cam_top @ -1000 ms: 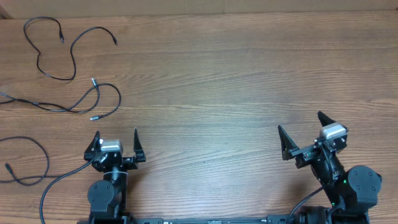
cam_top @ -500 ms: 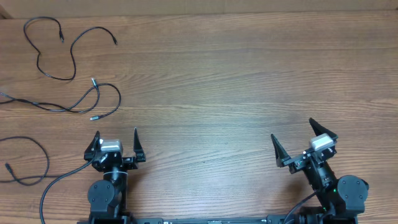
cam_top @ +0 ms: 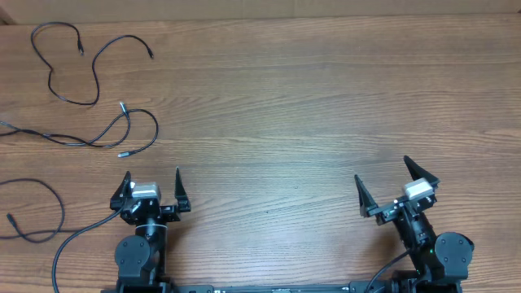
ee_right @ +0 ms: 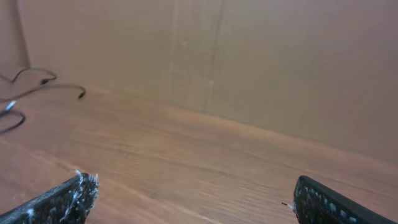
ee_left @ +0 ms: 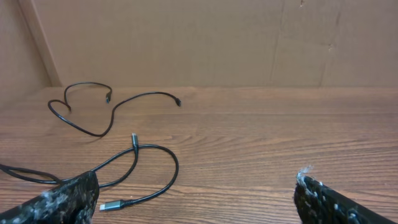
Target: Untangle cables
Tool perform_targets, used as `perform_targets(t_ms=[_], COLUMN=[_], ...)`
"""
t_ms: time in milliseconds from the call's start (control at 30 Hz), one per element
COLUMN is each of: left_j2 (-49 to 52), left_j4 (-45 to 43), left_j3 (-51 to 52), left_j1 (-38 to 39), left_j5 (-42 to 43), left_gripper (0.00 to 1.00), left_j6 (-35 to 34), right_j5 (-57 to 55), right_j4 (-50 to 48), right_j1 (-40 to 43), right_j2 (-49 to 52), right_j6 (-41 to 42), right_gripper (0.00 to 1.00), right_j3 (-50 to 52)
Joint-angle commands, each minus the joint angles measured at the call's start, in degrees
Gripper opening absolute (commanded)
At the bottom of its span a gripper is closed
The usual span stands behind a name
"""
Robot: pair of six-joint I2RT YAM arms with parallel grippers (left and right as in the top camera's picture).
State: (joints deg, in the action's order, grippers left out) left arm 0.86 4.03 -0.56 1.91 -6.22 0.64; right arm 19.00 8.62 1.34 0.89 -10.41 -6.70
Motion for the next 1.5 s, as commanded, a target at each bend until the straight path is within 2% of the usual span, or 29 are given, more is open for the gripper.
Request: perform_targets(t_ms=[0, 400, 1467], left_j2=[-0.61, -0.61, -0.61], left_j4=[-0.11, -0.11, -0.11], left_j3=[0.28, 0.28, 0.28], left_j1=[0.33, 0.33, 0.33], left_j5=[0.28, 0.28, 0.28], left_gripper=[1.00, 1.00, 1.00], left_j6=[1.09, 1.09, 1.09], right_j5=[-3.54, -7.06, -9.53], right_j4=[-1.31, -6.58, -4.68], right_j1=[-0.37, -0.39, -0.37], right_j2=[-0.74, -0.74, -0.72], right_j6=[3.39, 10.32, 10.01], right_gripper=[1.00, 1.00, 1.00], right_j3=[1.53, 6.25, 6.23])
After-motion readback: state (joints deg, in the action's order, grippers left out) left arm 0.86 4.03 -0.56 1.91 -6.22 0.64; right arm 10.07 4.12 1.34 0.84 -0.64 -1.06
